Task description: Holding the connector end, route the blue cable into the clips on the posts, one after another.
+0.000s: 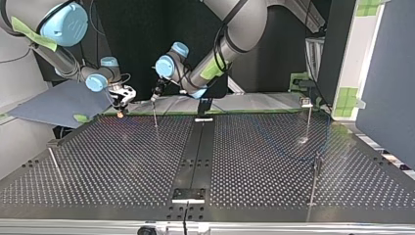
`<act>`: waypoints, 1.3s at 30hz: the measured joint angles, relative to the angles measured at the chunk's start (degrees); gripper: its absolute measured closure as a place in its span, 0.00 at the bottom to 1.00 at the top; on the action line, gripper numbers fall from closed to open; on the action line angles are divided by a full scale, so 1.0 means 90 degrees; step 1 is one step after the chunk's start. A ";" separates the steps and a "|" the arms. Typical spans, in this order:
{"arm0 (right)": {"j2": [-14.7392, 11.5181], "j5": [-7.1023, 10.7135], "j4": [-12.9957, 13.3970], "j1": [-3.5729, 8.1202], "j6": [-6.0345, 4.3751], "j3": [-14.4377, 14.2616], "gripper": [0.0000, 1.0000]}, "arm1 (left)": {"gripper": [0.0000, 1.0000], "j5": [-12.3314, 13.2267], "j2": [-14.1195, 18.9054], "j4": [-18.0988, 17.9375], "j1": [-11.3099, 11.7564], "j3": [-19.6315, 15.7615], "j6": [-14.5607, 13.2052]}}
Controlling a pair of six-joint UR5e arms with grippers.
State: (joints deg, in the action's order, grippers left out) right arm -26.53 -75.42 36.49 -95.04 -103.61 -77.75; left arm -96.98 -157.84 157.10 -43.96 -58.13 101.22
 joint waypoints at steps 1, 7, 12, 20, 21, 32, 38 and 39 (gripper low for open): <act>0.0000 0.0000 0.0000 0.0002 0.0000 0.0000 1.00 | 0.00 -0.0002 0.0001 0.0010 -0.0002 0.0000 -0.0006; 0.0002 0.0000 -0.0009 0.0013 -0.0001 0.0001 1.00 | 0.00 -0.0186 0.0009 0.0274 -0.0084 -0.0021 -0.0241; 0.0002 0.0000 -0.0008 0.0038 0.0000 0.0002 1.00 | 0.00 -0.0366 0.0154 0.0352 -0.0207 -0.0212 -0.0503; 0.0002 0.0000 -0.0004 0.0063 0.0007 0.0009 1.00 | 0.00 -0.0571 0.0618 -0.0072 -0.0340 -0.0682 -0.0592; 0.0002 0.0000 -0.0005 0.0064 0.0007 0.0011 1.00 | 0.00 -0.0605 0.0671 -0.0126 -0.0353 -0.0736 -0.0550; 0.0002 0.0000 -0.0010 0.0076 0.0007 0.0010 1.00 | 0.00 -0.0984 0.1318 -0.0769 -0.0439 -0.1383 -0.0138; 0.0002 0.0000 -0.0011 0.0077 0.0007 0.0010 1.00 | 0.00 -0.1130 0.1690 -0.1143 -0.0361 -0.1756 0.0180; 0.0002 0.0000 -0.0011 0.0077 0.0005 0.0010 1.00 | 0.00 -0.1160 0.1741 -0.1192 -0.0357 -0.1807 0.0210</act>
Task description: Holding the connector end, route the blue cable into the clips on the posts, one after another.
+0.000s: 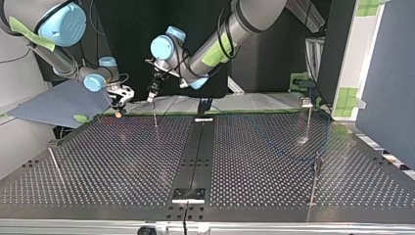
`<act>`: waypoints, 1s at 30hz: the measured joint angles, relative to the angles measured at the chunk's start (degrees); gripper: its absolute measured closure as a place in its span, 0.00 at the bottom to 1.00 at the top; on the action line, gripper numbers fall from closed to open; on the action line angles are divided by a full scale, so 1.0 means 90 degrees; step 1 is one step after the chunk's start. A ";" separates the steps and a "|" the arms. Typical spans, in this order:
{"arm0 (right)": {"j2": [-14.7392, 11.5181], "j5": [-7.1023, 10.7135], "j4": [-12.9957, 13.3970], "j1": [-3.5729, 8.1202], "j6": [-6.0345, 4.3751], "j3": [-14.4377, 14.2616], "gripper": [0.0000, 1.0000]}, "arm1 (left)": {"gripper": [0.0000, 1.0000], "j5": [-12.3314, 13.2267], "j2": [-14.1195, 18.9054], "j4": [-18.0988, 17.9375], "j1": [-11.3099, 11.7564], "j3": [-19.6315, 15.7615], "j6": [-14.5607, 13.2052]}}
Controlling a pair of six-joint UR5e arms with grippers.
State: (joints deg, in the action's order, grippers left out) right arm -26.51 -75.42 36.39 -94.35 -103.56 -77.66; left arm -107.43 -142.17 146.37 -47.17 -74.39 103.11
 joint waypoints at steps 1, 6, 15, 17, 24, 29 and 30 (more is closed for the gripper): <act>0.0000 0.0000 0.0000 0.0000 -0.0002 -0.0001 1.00 | 0.00 -0.0033 0.0048 -0.0049 0.0004 -0.0047 0.0029; 0.0000 -0.0004 0.0000 -0.0005 -0.0007 0.0000 1.00 | 0.00 -0.0269 0.0315 -0.0197 0.0002 -0.0313 0.0144; 0.0000 0.0000 0.0000 -0.0006 -0.0006 0.0000 1.00 | 0.00 -0.0574 0.0810 -0.0198 -0.0007 -0.0809 -0.0062; 0.0000 -0.0001 0.0000 -0.0007 -0.0003 0.0000 1.00 | 0.00 -0.0583 0.0938 -0.0198 -0.0002 -0.0936 -0.0112; 0.0000 -0.0003 0.0000 -0.0016 -0.0004 0.0000 1.00 | 0.00 -0.0589 0.1350 -0.0198 0.0011 -0.1349 -0.0321; 0.0000 -0.0004 0.0000 -0.0021 -0.0008 -0.0001 1.00 | 0.00 -0.0762 0.1660 -0.0198 0.0014 -0.1658 -0.0367; 0.0000 -0.0005 0.0001 -0.0023 -0.0008 0.0000 1.00 | 0.00 -0.0811 0.1718 -0.0198 0.0015 -0.1716 -0.0367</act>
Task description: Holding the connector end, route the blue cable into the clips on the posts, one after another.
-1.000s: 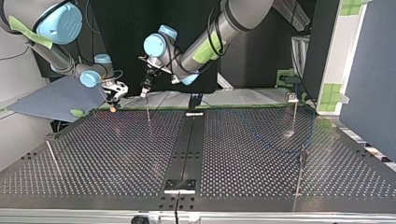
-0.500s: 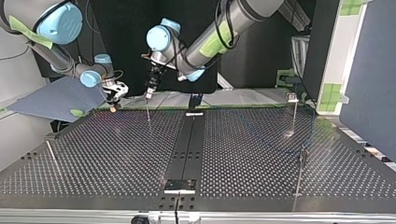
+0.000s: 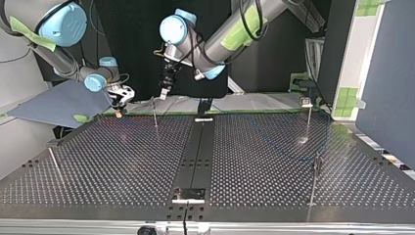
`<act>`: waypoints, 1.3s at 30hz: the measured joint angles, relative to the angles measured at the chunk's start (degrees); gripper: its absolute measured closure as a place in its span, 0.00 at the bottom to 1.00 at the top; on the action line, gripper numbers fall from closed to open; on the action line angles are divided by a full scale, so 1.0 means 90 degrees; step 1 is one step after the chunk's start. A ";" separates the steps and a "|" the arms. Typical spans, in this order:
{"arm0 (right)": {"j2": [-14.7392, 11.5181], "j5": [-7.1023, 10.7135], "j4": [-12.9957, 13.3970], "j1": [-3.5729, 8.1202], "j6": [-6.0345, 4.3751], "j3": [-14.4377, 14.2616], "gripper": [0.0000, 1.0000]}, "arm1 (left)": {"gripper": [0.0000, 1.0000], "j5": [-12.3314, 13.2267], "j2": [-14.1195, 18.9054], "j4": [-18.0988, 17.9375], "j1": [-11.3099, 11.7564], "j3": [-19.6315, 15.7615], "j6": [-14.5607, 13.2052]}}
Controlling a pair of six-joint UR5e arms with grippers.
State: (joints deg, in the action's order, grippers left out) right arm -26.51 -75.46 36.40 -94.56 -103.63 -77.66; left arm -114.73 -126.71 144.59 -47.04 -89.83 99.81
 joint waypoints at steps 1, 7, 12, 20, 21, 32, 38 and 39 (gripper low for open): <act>0.0000 -0.0001 0.0002 -0.0002 -0.0001 0.0001 1.00 | 0.00 -0.0046 0.0057 -0.0001 0.0001 -0.0060 0.0000; 0.0000 -0.0002 0.0008 -0.0005 -0.0001 0.0000 1.00 | 0.00 -0.0175 0.0390 -0.0015 0.0002 -0.0390 0.0003; 0.0000 0.0001 0.0014 -0.0008 -0.0001 0.0000 1.00 | 0.00 -0.0184 0.0688 -0.0019 0.0002 -0.0690 -0.0013; 0.0000 0.0002 0.0018 -0.0017 -0.0002 0.0000 1.00 | 0.00 -0.0186 0.1171 -0.0121 -0.0024 -0.1171 -0.0025; 0.0000 0.0002 0.0018 -0.0019 -0.0003 0.0000 1.00 | 0.00 -0.0186 0.1226 -0.0150 -0.0023 -0.1227 -0.0025; 0.0001 -0.0018 -0.0006 -0.0025 0.0082 0.0000 1.00 | 0.00 -0.0181 0.1928 -0.0268 -0.0020 -0.1929 -0.0025; -0.0004 -0.0184 -0.0053 0.0010 0.0365 0.0000 1.00 | 0.00 -0.0185 0.2251 -0.0272 -0.0011 -0.2253 -0.0026; -0.0006 -0.0208 -0.0070 0.0014 0.0389 -0.0001 1.00 | 0.00 -0.0185 0.2298 -0.0273 -0.0011 -0.2300 -0.0026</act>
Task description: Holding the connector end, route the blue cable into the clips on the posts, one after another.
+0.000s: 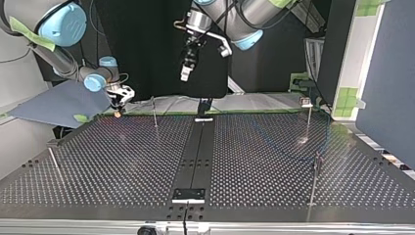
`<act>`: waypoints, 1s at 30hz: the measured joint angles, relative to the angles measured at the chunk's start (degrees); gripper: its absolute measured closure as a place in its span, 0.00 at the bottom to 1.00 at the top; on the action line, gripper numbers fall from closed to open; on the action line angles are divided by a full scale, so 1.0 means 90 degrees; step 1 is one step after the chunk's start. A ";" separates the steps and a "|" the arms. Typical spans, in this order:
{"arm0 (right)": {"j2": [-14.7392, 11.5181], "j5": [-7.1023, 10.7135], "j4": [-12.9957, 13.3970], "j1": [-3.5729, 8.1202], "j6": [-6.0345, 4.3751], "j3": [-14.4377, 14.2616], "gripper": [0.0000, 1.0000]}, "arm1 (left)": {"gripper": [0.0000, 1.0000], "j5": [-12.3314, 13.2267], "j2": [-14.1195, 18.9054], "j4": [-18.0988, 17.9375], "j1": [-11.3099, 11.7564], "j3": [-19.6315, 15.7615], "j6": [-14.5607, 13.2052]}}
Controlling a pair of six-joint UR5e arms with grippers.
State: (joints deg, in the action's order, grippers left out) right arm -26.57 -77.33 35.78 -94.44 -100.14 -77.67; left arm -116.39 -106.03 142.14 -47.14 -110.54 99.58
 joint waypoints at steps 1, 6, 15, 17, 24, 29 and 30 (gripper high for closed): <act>-0.0004 -0.0020 -0.0020 0.0003 0.0020 -0.0001 1.00 | 0.00 -0.0001 0.0050 0.0000 0.0001 -0.0048 0.0000; -0.0133 -0.0146 -0.0098 0.0025 0.0108 -0.0070 1.00 | 0.00 0.0000 0.0309 0.0000 0.0001 -0.0307 0.0023; -0.0679 -0.0379 -0.0028 0.0096 0.0129 -0.0587 1.00 | 0.00 -0.0001 0.0832 -0.0016 -0.0002 -0.0832 0.0029; -0.0829 -0.0387 -0.0035 0.0107 0.0129 -0.0737 1.00 | 0.00 -0.0002 0.0942 -0.0018 -0.0005 -0.0976 0.0029; -0.1288 -0.0372 -0.0150 0.0100 0.0034 -0.1084 1.00 | 0.00 -0.0002 0.1031 -0.0020 -0.0005 -0.1412 0.0023; -0.1589 -0.0206 -0.0188 0.0066 -0.0218 -0.1137 1.00 | 0.00 -0.0001 0.1033 -0.0020 -0.0003 -0.1686 0.0009; -0.1636 -0.0165 -0.0191 0.0061 -0.0246 -0.1140 1.00 | 0.00 -0.0001 0.1034 -0.0020 -0.0003 -0.1710 0.0007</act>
State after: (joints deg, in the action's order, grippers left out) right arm -41.29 -78.82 34.06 -93.89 -102.35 -87.93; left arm -116.40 -96.72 141.95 -47.17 -125.92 99.64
